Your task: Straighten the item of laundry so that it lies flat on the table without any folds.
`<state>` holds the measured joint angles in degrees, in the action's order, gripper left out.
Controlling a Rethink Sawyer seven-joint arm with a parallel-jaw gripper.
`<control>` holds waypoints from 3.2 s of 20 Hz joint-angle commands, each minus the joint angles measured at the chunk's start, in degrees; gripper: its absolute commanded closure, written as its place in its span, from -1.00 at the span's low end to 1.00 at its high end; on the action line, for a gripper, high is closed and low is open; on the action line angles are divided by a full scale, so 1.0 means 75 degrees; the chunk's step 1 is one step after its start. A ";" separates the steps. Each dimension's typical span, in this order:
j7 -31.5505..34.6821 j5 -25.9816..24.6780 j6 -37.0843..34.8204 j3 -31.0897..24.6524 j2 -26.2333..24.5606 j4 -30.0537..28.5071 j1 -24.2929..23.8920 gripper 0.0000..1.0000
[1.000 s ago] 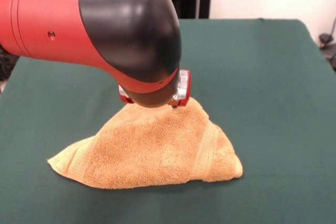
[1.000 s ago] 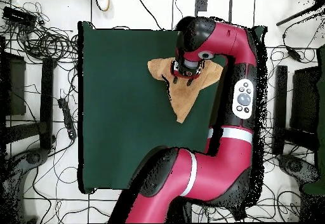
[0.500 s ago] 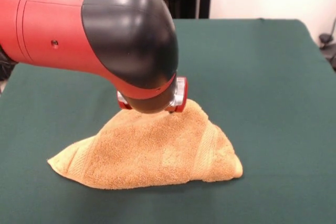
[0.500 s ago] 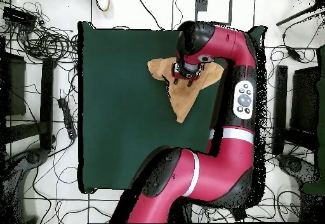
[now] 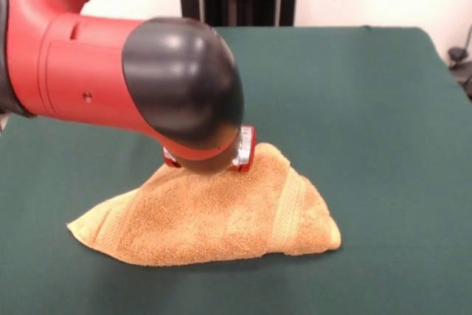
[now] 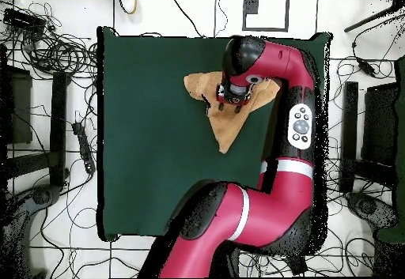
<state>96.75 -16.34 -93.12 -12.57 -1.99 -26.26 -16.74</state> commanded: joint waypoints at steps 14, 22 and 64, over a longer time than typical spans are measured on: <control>-0.1073 -0.0221 0.3040 -0.0211 0.1020 -0.4866 -0.0220 -1.00; -0.0789 -0.0248 0.3628 -0.0110 0.2376 -0.7023 -0.0612 -1.00; -0.1379 -0.0286 -0.1072 -0.2148 0.1444 -0.1542 -0.0624 -1.00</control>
<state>96.75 -19.40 -94.91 -17.93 18.93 -54.97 -25.86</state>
